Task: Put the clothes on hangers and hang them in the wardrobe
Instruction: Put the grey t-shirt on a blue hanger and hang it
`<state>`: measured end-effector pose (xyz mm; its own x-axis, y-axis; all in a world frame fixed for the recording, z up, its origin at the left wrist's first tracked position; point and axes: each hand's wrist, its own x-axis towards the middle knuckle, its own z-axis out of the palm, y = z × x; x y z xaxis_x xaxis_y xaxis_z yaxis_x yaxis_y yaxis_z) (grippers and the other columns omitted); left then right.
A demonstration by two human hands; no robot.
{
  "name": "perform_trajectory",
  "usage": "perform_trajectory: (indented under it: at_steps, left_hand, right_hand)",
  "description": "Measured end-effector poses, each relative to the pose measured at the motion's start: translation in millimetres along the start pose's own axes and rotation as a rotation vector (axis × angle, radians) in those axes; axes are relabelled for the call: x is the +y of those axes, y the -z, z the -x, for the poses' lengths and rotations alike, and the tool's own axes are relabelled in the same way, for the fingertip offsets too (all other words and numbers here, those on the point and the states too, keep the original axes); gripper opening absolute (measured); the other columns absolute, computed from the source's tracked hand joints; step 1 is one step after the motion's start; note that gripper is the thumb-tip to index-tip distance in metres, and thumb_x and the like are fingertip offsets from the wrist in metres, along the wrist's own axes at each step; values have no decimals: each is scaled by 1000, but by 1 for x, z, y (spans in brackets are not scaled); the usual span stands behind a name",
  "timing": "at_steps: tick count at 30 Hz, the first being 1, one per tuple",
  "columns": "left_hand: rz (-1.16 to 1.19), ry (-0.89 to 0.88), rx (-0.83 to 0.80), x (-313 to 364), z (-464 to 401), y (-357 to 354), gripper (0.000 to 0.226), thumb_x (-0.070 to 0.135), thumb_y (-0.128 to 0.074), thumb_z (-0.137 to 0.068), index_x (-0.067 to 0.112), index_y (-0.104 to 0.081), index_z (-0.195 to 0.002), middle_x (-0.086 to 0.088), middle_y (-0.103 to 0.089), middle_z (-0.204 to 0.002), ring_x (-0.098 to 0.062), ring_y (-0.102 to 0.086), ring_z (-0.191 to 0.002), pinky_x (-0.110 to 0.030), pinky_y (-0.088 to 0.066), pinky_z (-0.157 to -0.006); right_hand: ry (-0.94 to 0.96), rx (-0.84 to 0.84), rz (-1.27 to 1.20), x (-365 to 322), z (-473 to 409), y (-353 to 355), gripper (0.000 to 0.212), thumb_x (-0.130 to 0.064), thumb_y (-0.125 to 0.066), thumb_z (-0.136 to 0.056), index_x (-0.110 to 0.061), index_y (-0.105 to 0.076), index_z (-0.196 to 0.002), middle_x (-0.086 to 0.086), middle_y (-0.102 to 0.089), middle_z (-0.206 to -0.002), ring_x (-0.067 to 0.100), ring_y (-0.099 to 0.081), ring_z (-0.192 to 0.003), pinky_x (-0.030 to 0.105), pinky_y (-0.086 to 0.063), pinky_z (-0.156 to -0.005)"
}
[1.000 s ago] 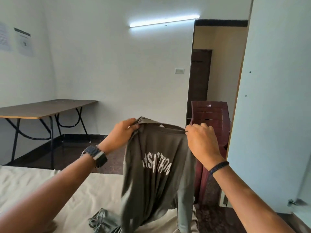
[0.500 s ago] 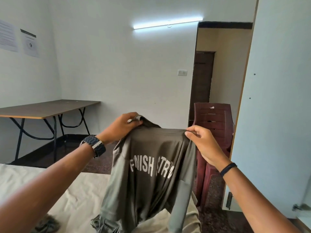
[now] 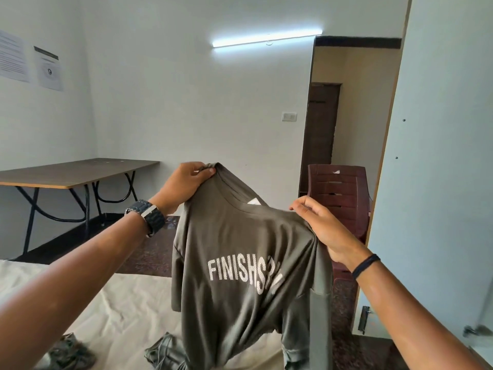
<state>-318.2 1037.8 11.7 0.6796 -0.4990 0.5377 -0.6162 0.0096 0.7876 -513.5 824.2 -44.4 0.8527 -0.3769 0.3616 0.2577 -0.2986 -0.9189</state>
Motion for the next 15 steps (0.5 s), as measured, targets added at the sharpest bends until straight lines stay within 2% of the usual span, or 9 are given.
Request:
perform_trajectory:
  at_steps: [2,3,5,7,9,11,13,15]
  left_hand:
    - [-147,-74,49,6,-2,0,40,31,-57,-94,-3,-55,-75,-6,-48,-66,-15,-42,-61,-28,-33,-57]
    - [-220,-115,82,8,-5,1,44,35,-57,-94,-2,-52,-71,-6,-44,-63,-15,-38,-58,-29,-29,-55]
    - [-280,-178,133,14,-10,6,47,38,-58,-93,2,-48,-65,-4,-42,-59,-15,-35,-54,-29,-27,-54]
    - [-330,-252,140,23,-16,13,41,38,-58,-93,6,-53,-67,-4,-48,-59,-17,-40,-54,-31,-32,-54]
    - [-415,-335,125,34,-21,20,27,36,-56,-94,13,-63,-83,-5,-63,-70,-21,-55,-63,-34,-44,-60]
    - [-490,-394,139,45,-27,26,20,34,-53,-96,16,-63,-93,-5,-68,-80,-20,-61,-74,-32,-47,-64]
    - [-561,-426,196,56,-37,32,24,34,-51,-97,12,-60,-91,-6,-63,-77,-23,-56,-74,-31,-38,-62]
    - [-609,-427,254,68,-49,40,31,35,-48,-98,9,-54,-82,-5,-56,-72,-25,-51,-73,-32,-30,-62]
  right_hand:
    - [-94,-73,-104,-6,0,-1,33,-46,-57,-82,-16,-61,-95,0,-66,-85,11,-62,-77,22,-49,-71]
    - [-145,-109,-166,-9,1,-1,33,-40,-61,-80,-15,-62,-100,2,-69,-88,11,-65,-78,22,-52,-70]
    - [-250,-186,-239,-16,2,-2,40,-17,-69,-73,-7,-62,-111,7,-69,-96,14,-68,-79,23,-57,-70]
    - [-336,-268,-220,-19,1,-1,49,2,-70,-66,3,-61,-115,12,-69,-97,19,-69,-79,27,-59,-71]
    - [-363,-285,-173,-23,-2,2,49,8,-69,-66,10,-60,-114,17,-70,-100,21,-70,-80,30,-59,-77]
    - [-316,-262,-147,-33,-7,8,48,3,-71,-66,8,-61,-113,18,-69,-104,22,-69,-84,33,-56,-85]
    - [-196,-196,-106,-49,-15,14,43,-4,-71,-69,0,-65,-112,16,-68,-107,20,-67,-88,36,-51,-91]
    - [-69,-107,-152,-70,-23,20,33,-5,-68,-74,-5,-66,-106,13,-68,-102,17,-67,-84,31,-54,-85]
